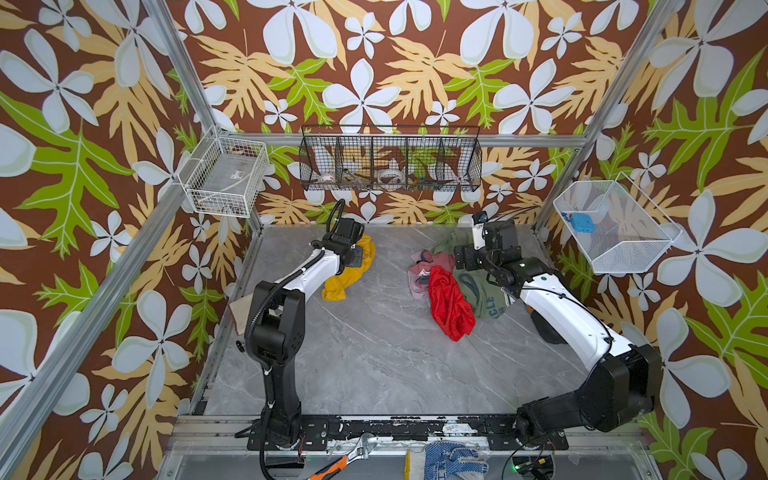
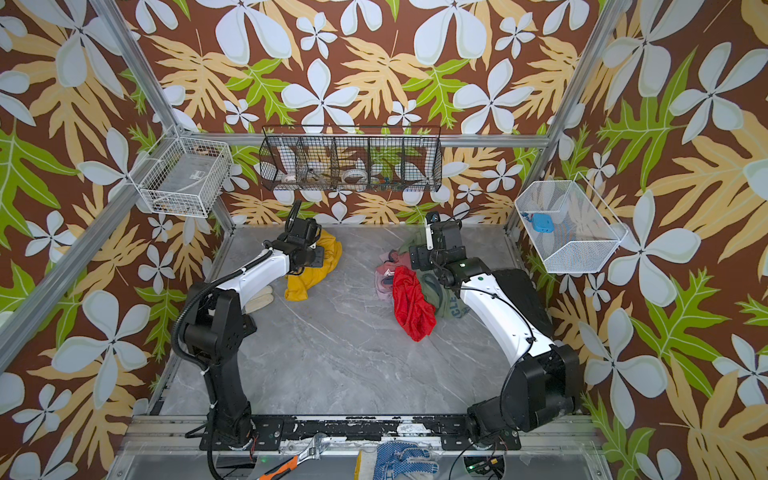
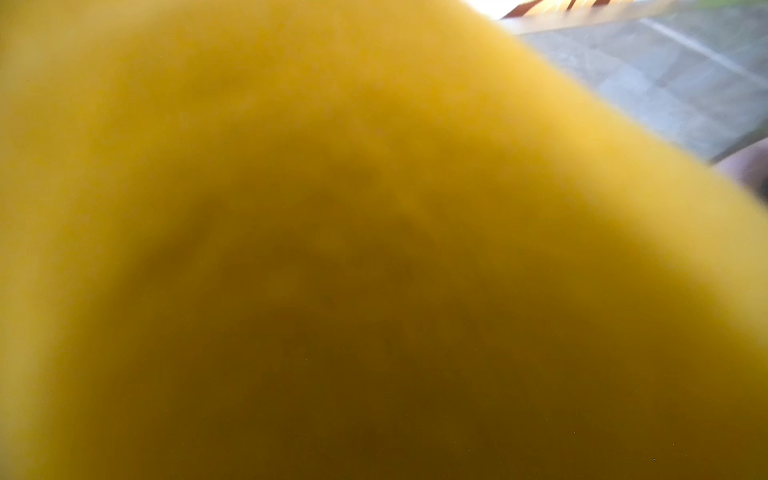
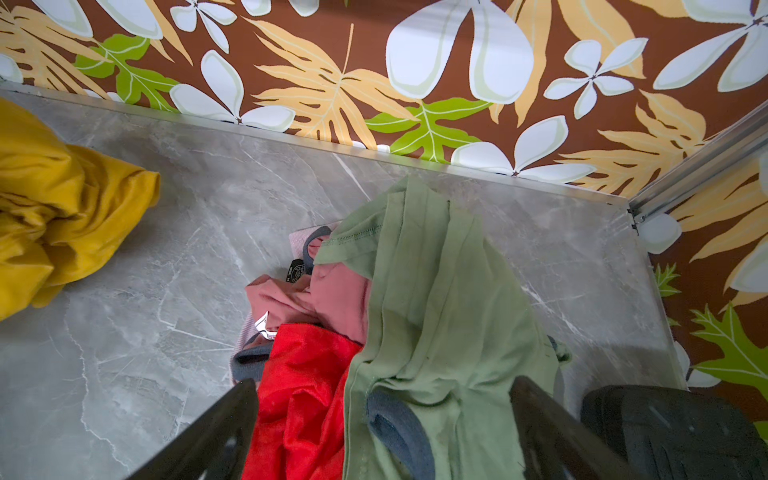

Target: Pick out a specific cloth from the pile

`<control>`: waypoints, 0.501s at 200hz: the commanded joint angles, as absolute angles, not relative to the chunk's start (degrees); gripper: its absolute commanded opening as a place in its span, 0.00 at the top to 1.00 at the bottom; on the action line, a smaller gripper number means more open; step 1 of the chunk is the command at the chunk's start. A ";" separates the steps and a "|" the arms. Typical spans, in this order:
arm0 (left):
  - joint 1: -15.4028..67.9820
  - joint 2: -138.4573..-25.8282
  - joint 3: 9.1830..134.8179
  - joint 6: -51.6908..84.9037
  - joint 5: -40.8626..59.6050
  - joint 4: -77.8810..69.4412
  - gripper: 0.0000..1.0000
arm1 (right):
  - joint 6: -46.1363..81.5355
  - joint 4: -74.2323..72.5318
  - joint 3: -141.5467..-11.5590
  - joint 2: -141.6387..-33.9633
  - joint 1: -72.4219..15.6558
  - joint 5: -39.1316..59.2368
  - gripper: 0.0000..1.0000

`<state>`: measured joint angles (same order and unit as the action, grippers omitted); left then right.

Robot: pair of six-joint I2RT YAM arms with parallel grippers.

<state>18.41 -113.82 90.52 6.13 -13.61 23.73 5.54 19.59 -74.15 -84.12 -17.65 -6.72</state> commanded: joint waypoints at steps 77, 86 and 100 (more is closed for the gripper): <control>17.86 -119.38 88.83 2.37 -11.02 25.52 0.55 | 3.65 17.68 -70.93 -83.16 -17.67 -6.04 0.05; 17.84 -119.21 88.37 2.52 -10.89 25.00 0.48 | 2.99 17.32 -70.28 -82.81 -17.60 -5.71 0.05; 17.84 -118.30 87.43 3.35 -10.83 23.36 0.45 | 1.80 16.75 -69.59 -82.25 -17.61 -5.28 0.04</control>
<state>18.00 -119.77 88.42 2.96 -11.49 25.80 4.12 19.31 -70.48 -83.13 -17.65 -6.15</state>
